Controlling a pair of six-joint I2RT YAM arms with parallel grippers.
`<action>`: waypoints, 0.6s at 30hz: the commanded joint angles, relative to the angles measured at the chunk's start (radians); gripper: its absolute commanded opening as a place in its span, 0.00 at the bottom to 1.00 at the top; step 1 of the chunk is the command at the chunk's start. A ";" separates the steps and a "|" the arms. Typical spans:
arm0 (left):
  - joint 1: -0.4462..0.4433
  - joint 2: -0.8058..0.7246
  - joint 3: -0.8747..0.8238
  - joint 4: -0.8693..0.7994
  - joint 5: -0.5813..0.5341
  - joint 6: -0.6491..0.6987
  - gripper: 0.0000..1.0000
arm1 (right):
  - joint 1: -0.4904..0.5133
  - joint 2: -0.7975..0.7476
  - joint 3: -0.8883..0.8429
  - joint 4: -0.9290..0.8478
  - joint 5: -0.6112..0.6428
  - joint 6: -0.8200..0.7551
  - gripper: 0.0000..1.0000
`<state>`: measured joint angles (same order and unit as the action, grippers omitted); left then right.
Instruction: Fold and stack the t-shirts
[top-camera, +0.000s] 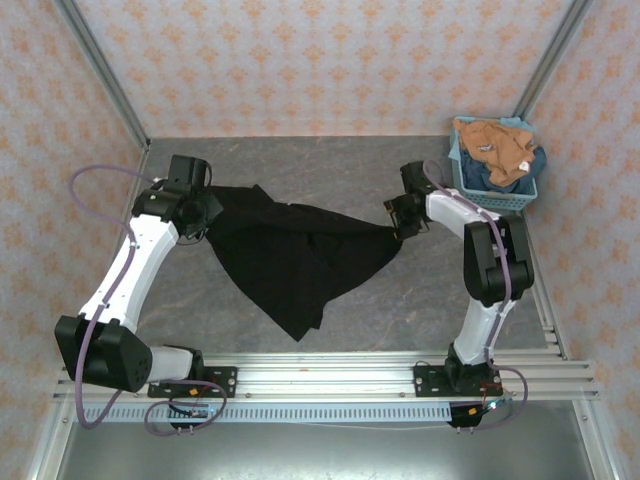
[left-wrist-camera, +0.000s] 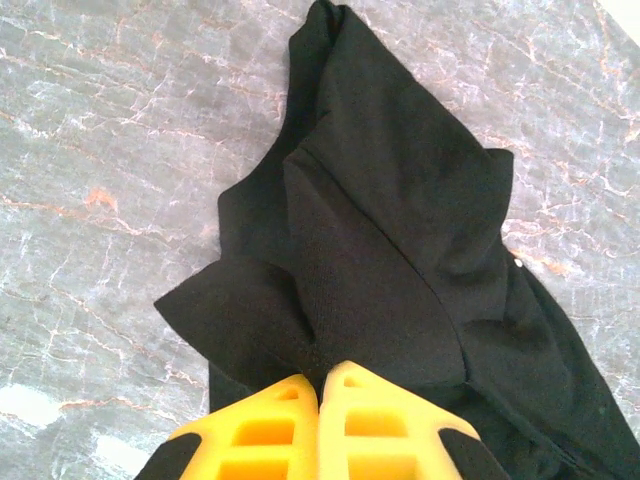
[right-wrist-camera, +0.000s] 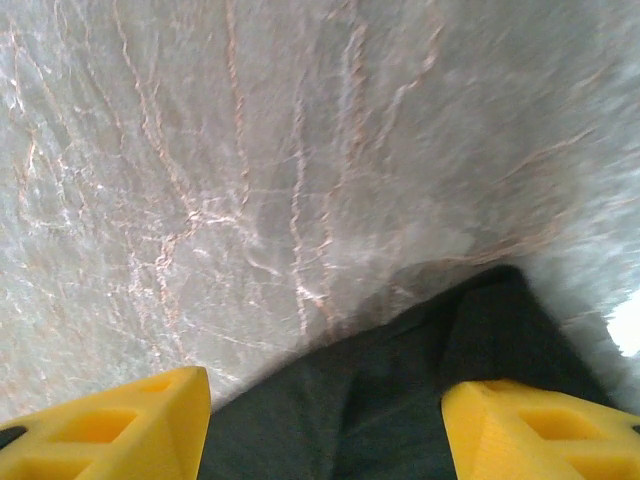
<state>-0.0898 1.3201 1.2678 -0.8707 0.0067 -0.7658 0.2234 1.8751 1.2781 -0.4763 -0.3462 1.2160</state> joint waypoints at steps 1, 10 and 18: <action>0.005 0.012 0.037 0.010 -0.031 -0.023 0.00 | 0.025 0.030 0.037 -0.004 -0.003 0.080 0.62; 0.009 0.028 0.078 0.018 -0.019 -0.027 0.00 | 0.049 -0.172 -0.035 -0.134 0.154 0.082 0.62; 0.015 0.033 0.085 0.018 -0.004 -0.017 0.00 | 0.067 -0.067 -0.031 0.003 0.056 0.138 0.61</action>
<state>-0.0887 1.3476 1.3159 -0.8600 0.0170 -0.7818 0.2810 1.7405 1.2495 -0.5095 -0.2733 1.3132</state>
